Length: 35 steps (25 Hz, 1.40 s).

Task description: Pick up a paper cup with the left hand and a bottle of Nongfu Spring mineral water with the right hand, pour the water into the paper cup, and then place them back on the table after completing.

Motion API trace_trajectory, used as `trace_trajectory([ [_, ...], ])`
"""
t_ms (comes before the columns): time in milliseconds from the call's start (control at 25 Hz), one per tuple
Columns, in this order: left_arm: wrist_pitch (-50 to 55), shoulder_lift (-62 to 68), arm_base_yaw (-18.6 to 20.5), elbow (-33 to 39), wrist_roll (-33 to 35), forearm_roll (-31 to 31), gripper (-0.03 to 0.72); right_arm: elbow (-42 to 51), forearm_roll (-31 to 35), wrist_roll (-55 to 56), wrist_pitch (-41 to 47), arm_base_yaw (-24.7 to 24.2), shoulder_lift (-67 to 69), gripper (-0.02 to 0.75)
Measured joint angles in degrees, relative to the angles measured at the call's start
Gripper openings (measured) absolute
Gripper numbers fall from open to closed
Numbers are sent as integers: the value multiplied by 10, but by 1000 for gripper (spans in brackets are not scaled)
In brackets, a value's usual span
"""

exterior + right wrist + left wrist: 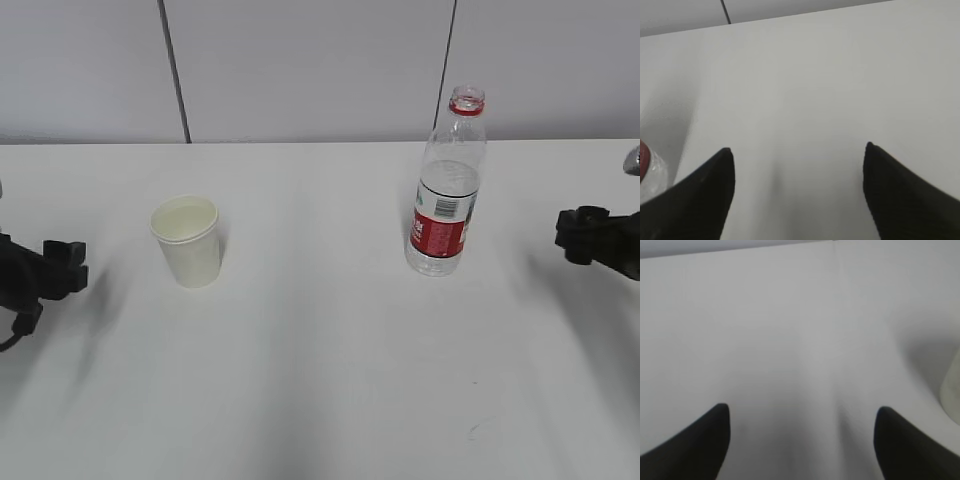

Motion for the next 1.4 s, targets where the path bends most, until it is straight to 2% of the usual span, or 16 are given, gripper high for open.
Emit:
trace_trajectory([
  [120, 111, -27, 0, -47, 0, 0, 541, -48, -3, -7, 119, 0, -23, 591],
  [360, 396, -85, 14, -175, 0, -4, 535, -187, -15, -22, 441, -26, -46, 591],
  [560, 624, -93, 30, -293, 0, -4, 533, -296, -40, -26, 652, -40, -46, 590],
  [720, 764, -93, 33, -365, 0, -4, 533, -362, -44, -36, 803, -40, -46, 590],
  [920, 879, -93, 33, -433, 0, -4, 533, -419, -47, -46, 906, -40, -46, 589],
  [1160, 982, -93, 35, -482, 0, 0, 531, -475, -47, -60, 1011, -40, -46, 590],
  [1400, 1078, -93, 35, -518, 0, 28, 531, -510, -47, -78, 1075, -40, -46, 589],
])
